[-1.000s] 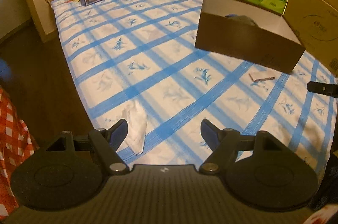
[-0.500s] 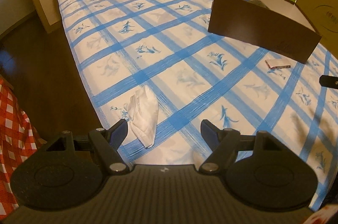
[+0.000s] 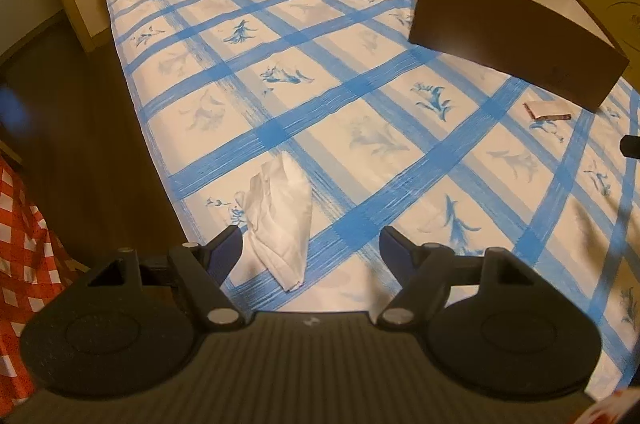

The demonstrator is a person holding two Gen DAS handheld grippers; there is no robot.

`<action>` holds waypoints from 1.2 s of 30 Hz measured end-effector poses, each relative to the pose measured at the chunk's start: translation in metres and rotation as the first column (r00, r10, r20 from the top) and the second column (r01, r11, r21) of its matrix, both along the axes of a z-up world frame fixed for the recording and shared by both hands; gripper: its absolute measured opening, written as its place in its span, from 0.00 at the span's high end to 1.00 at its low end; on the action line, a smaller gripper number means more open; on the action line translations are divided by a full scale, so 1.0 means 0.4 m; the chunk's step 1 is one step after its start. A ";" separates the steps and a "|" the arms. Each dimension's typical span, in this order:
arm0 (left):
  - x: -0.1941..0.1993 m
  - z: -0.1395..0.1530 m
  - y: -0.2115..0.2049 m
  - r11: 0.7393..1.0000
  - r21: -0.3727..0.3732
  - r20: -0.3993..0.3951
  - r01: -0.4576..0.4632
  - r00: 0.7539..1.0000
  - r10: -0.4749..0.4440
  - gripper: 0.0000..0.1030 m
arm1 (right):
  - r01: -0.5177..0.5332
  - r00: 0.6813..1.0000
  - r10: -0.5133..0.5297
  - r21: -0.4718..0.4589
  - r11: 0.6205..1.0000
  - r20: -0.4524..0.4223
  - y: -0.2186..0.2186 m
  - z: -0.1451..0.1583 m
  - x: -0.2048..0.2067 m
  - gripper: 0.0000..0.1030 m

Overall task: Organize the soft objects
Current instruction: 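Reach the left tool to the white tissue and close on it, then close the right tool on the white-and-red paper packet while the left tool holds the tissue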

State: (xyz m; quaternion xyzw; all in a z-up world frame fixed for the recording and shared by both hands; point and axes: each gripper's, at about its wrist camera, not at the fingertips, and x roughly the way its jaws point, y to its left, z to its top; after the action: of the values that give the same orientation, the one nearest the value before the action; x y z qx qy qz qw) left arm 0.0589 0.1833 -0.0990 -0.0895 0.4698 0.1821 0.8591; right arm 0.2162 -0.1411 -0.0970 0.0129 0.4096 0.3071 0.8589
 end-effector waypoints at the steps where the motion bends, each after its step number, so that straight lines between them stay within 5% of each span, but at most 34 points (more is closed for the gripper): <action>1: 0.001 -0.005 0.004 1.000 0.000 -0.001 -0.002 1.000 0.002 0.28 | 0.001 1.000 -0.001 -0.003 1.000 -0.001 0.003 -0.003 0.003 0.33; 10: 0.022 -0.058 0.046 1.000 -0.022 -0.005 -0.016 1.000 0.016 0.36 | 0.013 1.000 -0.013 -0.022 1.000 -0.016 0.025 -0.036 0.028 0.33; 19: 0.049 -0.105 0.074 0.997 -0.059 -0.023 -0.040 0.999 0.039 0.60 | 0.030 0.999 -0.031 -0.043 0.999 -0.031 0.034 -0.067 0.053 0.33; 26: 0.077 -0.095 0.071 0.998 -0.056 -0.005 -0.015 1.000 0.015 0.90 | 0.046 0.998 -0.048 -0.043 0.998 -0.035 0.031 -0.079 0.071 0.33; 36: 0.158 -0.064 0.021 0.997 -0.028 0.037 0.067 0.997 -0.066 0.92 | 0.058 0.998 -0.058 -0.028 0.998 -0.011 0.022 -0.083 0.103 0.33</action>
State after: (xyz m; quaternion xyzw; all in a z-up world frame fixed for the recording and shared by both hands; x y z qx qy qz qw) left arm 0.1220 0.1917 -0.1248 -0.0897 0.4596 0.1447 0.8717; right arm 0.2574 -0.1323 -0.1302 0.0144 0.4182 0.2764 0.8652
